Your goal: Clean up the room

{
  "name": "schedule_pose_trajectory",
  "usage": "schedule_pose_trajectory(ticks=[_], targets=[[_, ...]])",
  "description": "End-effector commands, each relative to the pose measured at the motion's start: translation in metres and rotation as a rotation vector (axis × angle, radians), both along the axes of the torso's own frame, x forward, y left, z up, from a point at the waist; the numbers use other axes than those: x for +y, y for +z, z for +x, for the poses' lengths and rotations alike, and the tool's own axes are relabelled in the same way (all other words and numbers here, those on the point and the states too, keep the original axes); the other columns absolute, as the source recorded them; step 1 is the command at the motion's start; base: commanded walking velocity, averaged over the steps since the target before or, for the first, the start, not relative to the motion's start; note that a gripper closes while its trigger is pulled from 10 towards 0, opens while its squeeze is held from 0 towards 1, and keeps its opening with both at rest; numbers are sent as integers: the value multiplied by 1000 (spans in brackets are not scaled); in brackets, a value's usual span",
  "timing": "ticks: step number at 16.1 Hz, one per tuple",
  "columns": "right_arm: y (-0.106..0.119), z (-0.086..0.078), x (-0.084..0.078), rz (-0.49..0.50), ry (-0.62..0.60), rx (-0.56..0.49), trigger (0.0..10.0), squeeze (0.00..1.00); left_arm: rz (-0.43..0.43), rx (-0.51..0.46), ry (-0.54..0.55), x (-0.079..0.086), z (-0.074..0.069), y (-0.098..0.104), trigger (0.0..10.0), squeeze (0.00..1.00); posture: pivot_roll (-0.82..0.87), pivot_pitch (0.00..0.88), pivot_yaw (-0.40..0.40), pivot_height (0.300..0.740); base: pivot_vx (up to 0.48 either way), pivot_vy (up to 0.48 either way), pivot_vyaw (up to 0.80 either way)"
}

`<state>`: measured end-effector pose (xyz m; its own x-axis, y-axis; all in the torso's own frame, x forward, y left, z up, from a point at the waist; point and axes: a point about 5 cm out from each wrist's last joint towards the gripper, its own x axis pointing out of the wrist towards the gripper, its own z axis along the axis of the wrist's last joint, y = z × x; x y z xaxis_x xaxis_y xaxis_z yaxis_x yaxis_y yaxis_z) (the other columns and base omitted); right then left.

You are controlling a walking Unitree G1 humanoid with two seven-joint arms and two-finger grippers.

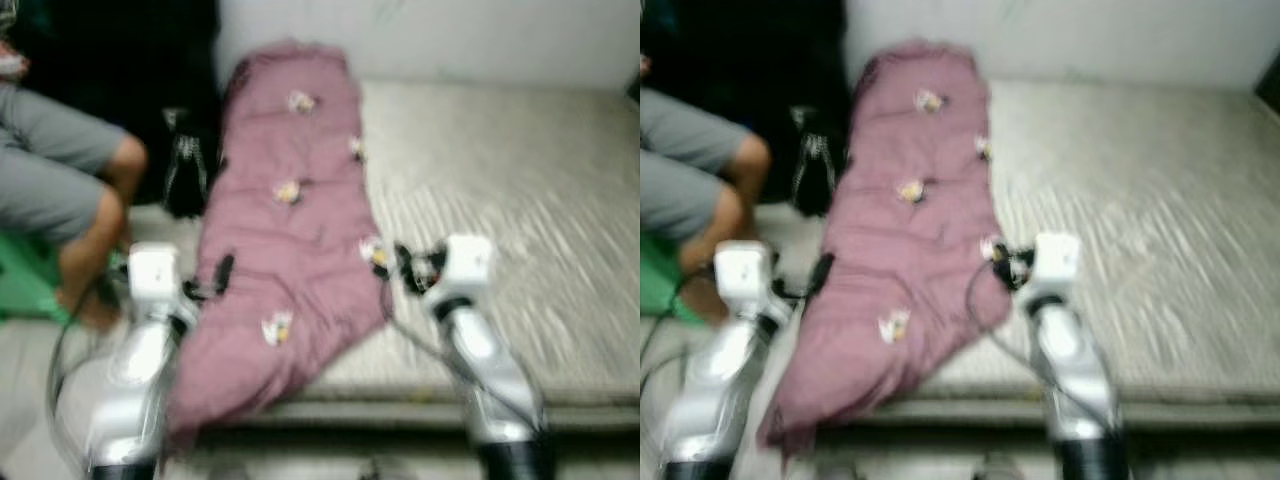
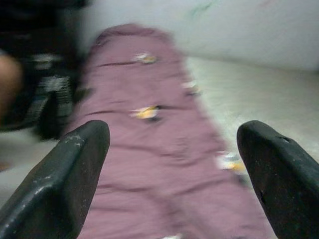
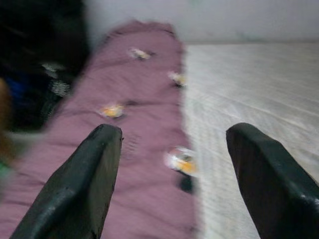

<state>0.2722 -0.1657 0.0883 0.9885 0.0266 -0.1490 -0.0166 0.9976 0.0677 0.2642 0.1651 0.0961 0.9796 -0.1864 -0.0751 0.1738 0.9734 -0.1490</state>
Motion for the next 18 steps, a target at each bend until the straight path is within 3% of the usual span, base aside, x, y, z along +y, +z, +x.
schedule_pose_trajectory(ticks=[1,6,11,18], targets=[[6,4,0,6,-6,-21,10000,0,14,6,-8,3,-2,-1,10000,0,-5,0,-27,740,300,0,0],[6,5,1,7,-7,-20,10000,0,34,19,13,5,-2,-3,10000,0,-4,0,-28,740,116,0,0],[4,6,3,-7,0,-1,10000,0,46,18,33,7,-1,-3,10000,0,-5,0,-27,740,0,0,-779],[3,6,1,19,-14,-3,10000,0,95,22,114,19,2,-2,10000,0,-21,0,-7,740,0,0,0]])
